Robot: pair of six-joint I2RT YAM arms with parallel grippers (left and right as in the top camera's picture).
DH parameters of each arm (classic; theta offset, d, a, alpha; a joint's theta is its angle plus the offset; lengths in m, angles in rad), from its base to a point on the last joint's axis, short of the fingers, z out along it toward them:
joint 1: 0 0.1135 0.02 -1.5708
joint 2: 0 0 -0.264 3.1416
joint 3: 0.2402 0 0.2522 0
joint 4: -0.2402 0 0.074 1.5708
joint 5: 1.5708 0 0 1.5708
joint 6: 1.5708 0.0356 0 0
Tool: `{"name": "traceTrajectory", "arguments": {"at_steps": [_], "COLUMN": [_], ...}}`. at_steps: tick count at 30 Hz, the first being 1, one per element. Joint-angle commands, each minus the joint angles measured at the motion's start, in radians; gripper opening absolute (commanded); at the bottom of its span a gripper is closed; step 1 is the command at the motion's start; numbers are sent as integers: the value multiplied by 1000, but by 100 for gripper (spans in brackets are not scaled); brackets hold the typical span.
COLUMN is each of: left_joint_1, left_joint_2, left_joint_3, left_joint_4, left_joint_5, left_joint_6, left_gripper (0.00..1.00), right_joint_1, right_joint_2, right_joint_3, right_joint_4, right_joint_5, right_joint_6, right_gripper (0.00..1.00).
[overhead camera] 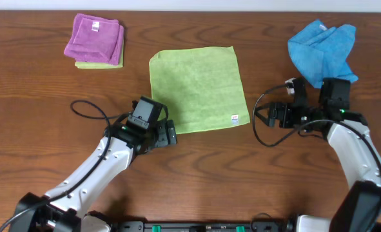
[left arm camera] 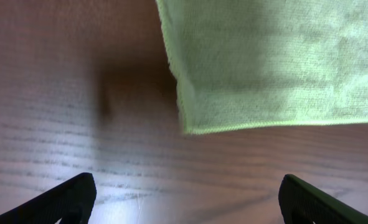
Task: Fold the cloth
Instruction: 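Release the cloth and move both grippers to its bottom corners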
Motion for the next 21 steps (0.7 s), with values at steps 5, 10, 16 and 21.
{"name": "traceTrajectory", "arguments": {"at_steps": [5,10,16,21], "left_joint_1": [6,6,6,6], "left_joint_2": [131,166,169,169], "left_joint_3": [8,8,8,8], "left_joint_4": [126,136,176,217], "left_joint_5": [-14,-10,-26,-55], "left_joint_6": [-73,-114,-240,-275], "left_gripper": [95,95,95,76], "right_joint_1": [42,42,66,113], "right_joint_2": [100,132,161,222], "right_joint_3": [12,12,12,12], "right_joint_4": [108,156,203,231], "right_joint_5": [-48,-66,-65,-54], "right_joint_6": [31,65,93,113], "right_gripper": [93,93,93,93]}}
